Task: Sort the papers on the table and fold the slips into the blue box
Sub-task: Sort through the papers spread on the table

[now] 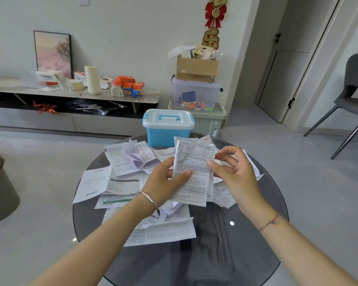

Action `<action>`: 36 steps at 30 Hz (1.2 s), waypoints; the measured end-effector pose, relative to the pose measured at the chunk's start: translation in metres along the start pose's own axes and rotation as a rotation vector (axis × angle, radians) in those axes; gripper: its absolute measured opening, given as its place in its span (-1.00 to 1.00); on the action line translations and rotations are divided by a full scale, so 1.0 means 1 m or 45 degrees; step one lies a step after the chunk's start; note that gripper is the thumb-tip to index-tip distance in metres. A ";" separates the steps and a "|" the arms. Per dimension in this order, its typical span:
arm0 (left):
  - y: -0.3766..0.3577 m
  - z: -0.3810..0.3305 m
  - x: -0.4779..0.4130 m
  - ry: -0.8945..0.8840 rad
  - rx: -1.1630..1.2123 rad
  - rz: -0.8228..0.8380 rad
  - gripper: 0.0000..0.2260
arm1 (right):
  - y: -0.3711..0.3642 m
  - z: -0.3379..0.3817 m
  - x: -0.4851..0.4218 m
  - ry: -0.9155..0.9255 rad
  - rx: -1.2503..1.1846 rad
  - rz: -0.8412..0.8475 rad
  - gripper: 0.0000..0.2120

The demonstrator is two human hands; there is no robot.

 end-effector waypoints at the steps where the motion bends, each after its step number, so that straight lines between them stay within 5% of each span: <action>1: -0.002 0.000 0.000 -0.010 0.005 0.004 -0.81 | 0.000 0.003 0.000 0.028 0.005 -0.018 -0.76; 7: -0.009 -0.004 0.002 -0.057 0.040 0.053 -0.77 | -0.002 0.004 -0.002 0.031 0.047 -0.048 -0.85; 11: -0.008 -0.012 0.001 -0.119 0.025 0.136 -0.49 | -0.007 0.002 -0.005 0.021 0.121 0.039 -0.97; 17: 0.006 -0.027 -0.003 -0.211 0.117 0.010 -0.83 | -0.021 0.000 -0.001 0.052 0.142 0.170 -0.94; 29: 0.011 -0.032 -0.001 -0.333 0.081 -0.139 -0.90 | -0.027 0.009 0.008 0.156 0.237 0.071 -0.83; 36: 0.014 -0.028 0.000 -0.265 0.130 -0.235 -0.93 | -0.025 -0.007 0.009 -0.014 0.187 0.016 -0.79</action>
Point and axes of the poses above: each hand's wrist, its own x-axis away from the middle knuckle, its own y-axis out of the back of the hand, z = x × y, the point moved 9 cm from there along -x, towards the middle knuckle, and after that the axes turned 11 degrees about x, right-handed, at the moved point
